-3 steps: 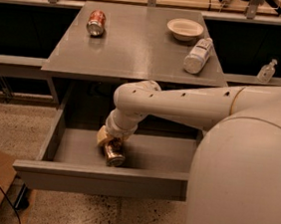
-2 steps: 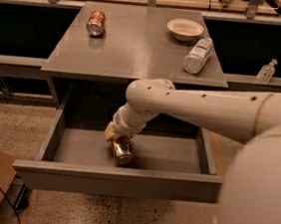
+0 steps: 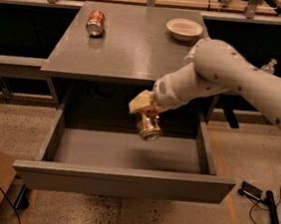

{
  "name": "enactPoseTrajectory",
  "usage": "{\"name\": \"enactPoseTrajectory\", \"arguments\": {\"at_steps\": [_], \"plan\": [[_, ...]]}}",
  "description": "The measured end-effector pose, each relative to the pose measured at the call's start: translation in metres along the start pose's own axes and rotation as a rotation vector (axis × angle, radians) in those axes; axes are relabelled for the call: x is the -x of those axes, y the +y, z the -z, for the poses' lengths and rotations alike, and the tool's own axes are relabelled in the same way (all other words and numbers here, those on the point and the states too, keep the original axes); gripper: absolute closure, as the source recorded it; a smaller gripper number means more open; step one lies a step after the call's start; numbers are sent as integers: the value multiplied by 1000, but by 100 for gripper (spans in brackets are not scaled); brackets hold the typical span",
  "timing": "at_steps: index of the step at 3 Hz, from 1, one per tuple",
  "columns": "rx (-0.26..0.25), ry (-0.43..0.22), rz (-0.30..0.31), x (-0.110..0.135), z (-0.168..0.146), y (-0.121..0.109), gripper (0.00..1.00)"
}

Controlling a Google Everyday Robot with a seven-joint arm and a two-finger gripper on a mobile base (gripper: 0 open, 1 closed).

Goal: Pick orange can from top drawer and place on counter

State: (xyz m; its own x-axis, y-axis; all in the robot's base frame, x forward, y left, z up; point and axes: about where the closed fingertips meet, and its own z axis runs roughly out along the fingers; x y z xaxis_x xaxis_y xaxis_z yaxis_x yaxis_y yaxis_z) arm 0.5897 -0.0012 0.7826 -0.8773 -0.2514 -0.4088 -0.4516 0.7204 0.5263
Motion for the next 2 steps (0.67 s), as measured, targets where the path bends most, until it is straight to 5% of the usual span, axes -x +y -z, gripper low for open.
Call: {"name": "enactPoseTrajectory", "arguments": {"at_steps": [1, 2], "plan": [[66, -72, 210, 30, 100, 12, 100], [58, -100, 269, 42, 111, 18, 100]]}}
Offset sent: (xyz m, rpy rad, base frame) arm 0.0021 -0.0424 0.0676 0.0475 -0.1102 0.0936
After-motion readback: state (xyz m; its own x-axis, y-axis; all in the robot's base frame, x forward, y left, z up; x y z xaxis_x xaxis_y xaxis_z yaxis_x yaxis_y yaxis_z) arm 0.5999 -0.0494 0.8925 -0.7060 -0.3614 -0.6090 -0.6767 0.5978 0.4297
